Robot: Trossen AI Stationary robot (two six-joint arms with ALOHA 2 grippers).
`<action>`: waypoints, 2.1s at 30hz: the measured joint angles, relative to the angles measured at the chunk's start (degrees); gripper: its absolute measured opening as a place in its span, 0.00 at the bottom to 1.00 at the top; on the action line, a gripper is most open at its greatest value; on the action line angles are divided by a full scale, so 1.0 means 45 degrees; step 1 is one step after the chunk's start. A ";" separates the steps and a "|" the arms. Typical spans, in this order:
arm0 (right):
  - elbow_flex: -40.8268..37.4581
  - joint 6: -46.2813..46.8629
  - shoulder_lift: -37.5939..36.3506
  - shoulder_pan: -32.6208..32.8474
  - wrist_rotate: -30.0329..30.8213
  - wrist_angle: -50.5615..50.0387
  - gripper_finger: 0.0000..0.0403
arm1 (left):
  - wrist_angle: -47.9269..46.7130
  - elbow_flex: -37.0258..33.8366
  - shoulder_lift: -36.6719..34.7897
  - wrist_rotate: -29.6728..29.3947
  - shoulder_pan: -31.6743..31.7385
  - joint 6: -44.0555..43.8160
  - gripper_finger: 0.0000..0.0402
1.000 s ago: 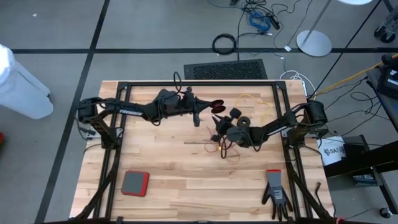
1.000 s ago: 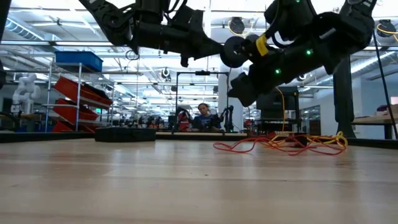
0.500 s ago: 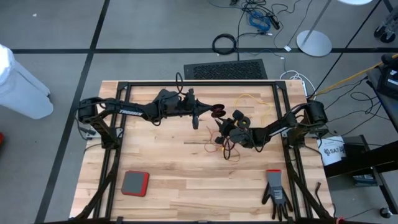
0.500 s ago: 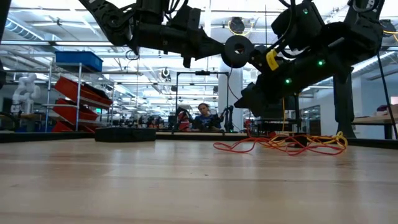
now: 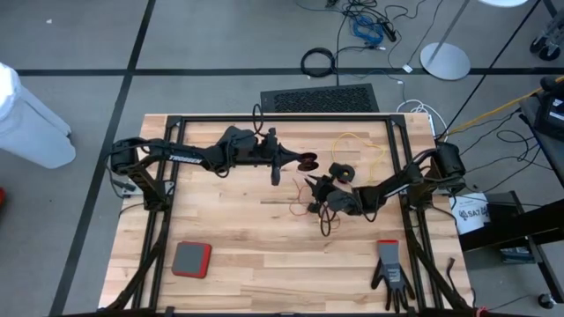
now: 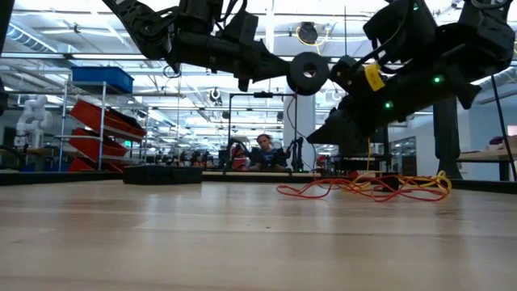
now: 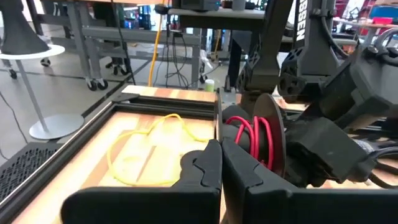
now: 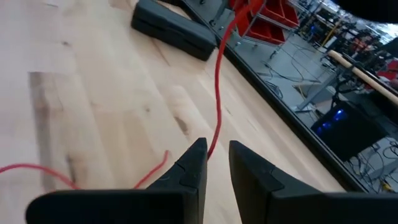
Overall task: Coil cords
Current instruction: Coil the red wire onto the black spool
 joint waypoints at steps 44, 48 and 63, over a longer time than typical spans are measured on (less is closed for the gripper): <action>0.0010 0.3549 -0.1652 -0.0990 -0.0151 -0.3949 0.00 | -0.4326 0.0005 -0.0019 0.0929 0.0015 0.2716 0.00; 0.0010 0.3542 -0.2293 -0.0962 -0.0477 -0.3974 0.00 | -0.5164 0.0005 -0.0019 -0.0749 0.0015 0.3468 0.00; 0.0010 0.2526 -0.2735 -0.0879 -0.1974 -0.1076 0.00 | -0.3442 0.0005 -0.0019 -0.6485 -0.1310 0.6429 0.00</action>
